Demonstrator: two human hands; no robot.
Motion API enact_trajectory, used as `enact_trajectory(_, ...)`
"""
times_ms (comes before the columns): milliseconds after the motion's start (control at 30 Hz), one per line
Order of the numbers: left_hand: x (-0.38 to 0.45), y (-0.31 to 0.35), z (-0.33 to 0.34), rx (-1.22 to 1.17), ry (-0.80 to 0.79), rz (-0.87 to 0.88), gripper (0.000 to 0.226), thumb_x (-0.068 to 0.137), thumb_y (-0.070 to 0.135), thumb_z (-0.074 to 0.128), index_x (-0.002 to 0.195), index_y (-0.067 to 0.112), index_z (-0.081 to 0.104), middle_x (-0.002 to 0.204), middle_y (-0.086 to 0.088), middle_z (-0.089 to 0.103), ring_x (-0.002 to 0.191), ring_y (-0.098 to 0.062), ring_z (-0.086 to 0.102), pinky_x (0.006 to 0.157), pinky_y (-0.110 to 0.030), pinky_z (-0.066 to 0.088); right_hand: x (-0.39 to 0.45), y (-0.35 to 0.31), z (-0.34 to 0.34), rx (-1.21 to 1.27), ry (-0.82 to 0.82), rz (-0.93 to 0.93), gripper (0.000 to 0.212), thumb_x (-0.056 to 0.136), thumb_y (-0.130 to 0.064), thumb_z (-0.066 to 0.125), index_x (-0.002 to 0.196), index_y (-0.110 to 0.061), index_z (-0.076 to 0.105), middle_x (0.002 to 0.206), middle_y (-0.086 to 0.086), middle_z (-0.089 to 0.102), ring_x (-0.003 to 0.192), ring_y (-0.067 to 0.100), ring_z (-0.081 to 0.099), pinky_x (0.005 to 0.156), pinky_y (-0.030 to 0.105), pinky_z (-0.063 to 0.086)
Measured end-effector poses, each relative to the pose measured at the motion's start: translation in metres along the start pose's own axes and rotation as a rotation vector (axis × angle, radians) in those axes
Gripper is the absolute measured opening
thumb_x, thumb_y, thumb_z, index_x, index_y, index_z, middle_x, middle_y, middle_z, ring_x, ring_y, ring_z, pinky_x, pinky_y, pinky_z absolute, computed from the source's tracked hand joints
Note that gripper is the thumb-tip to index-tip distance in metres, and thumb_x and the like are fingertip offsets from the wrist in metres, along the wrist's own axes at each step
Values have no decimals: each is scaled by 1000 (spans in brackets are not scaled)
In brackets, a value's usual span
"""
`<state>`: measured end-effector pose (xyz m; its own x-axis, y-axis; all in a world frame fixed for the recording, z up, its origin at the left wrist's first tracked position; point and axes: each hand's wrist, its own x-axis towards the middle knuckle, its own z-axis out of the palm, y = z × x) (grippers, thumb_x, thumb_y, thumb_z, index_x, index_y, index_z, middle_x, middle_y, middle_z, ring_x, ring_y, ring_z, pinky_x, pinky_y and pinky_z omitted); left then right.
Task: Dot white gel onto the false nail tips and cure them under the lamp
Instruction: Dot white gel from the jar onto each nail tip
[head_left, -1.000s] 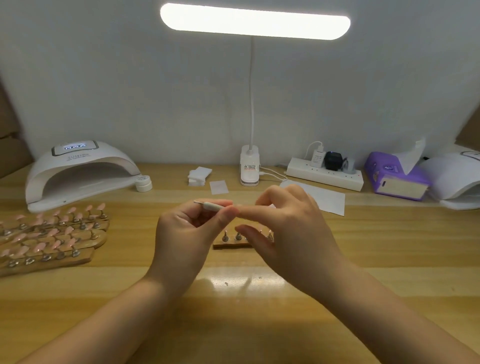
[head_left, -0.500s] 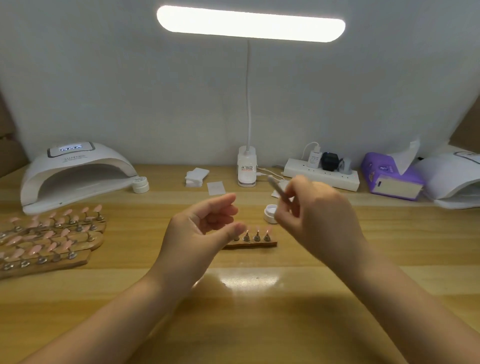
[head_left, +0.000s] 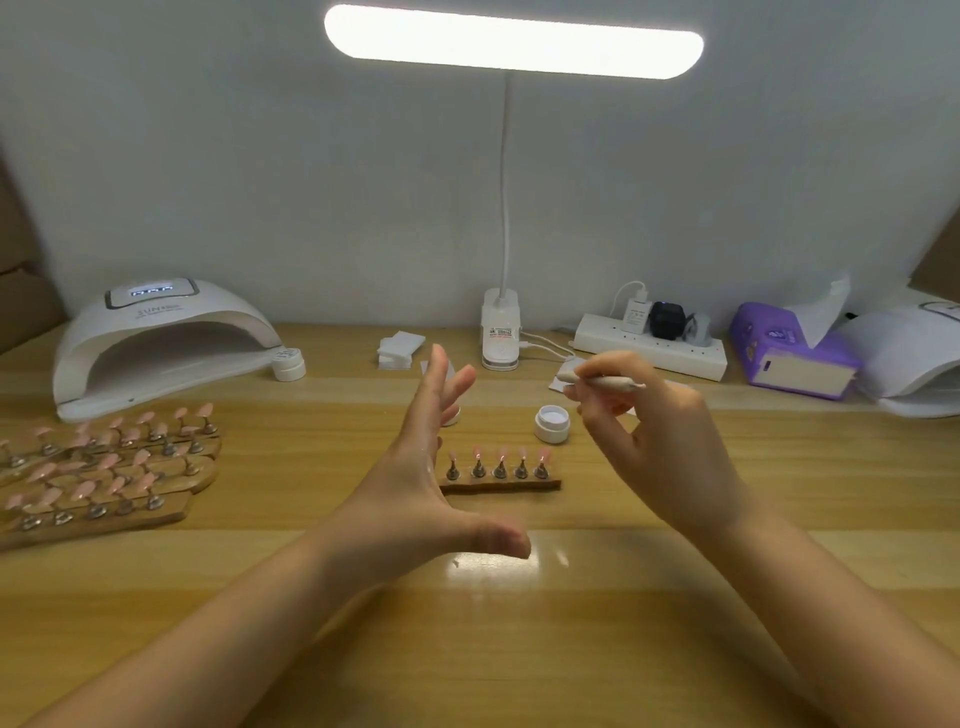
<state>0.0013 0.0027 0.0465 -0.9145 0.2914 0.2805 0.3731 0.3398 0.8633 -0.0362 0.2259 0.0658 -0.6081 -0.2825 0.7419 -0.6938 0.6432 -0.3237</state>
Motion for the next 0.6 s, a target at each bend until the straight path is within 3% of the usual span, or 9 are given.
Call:
enact_trajectory(100, -1, -3, 3, 48, 21, 2, 146, 41, 71, 82, 148, 46, -15, 151, 36, 16, 139, 11, 19, 113, -24, 24, 0, -22, 7, 153, -6, 71, 24, 94, -30, 48, 112, -15, 53, 92, -14, 67, 79, 6, 70, 65, 25, 58)
enact_trajectory(167, -2, -4, 5, 84, 61, -2, 140, 45, 75, 77, 150, 43, -10, 149, 32, 23, 136, 10, 26, 108, -15, 28, 0, -30, 10, 173, -22, 64, 24, 96, -27, 49, 115, -15, 54, 94, -11, 70, 77, 7, 70, 65, 27, 58)
enact_trajectory(267, 0, 2, 8, 166, 184, 55, 100, 65, 73, 66, 146, 44, 15, 129, 22, 45, 119, 4, 43, 92, -6, 35, 3, -38, 8, 133, -12, 28, 28, 93, -29, 53, 115, -13, 62, 94, -2, 73, 79, 12, 70, 66, 33, 58)
enact_trajectory(333, 4, 8, 8, 284, 322, 185, 61, 81, 56, 61, 136, 41, 38, 111, 13, 55, 105, -6, 52, 88, -19, 43, 6, -41, 6, 105, -15, -4, 30, 90, -33, 54, 107, -12, 68, 88, -2, 71, 75, 11, 66, 64, 33, 56)
enact_trajectory(400, 8, 18, 8, 456, 458, 311, 40, 88, 38, 64, 126, 26, 58, 97, 4, 60, 92, -17, 56, 80, -39, 48, 7, -44, 6, 55, -32, -20, 29, 89, -33, 57, 101, -11, 72, 85, -1, 66, 73, 13, 60, 63, 32, 53)
enact_trajectory(500, 13, 28, 12, 634, 518, 386, 34, 81, 25, 74, 114, 16, 69, 86, -1, 62, 81, -21, 55, 67, -42, 48, 9, -46, 9, -37, -12, -8, 18, 86, -26, 66, 95, -13, 74, 79, 1, 58, 71, 14, 52, 58, 31, 49)
enact_trajectory(600, 18, 33, 16, 613, 475, 366, 31, 77, 15, 79, 108, 12, 73, 81, 0, 65, 77, -17, 53, 66, -41, 50, 9, -49, 9, -60, 13, 11, 20, 85, -30, 65, 90, -13, 75, 72, 2, 56, 67, 16, 50, 56, 27, 42)
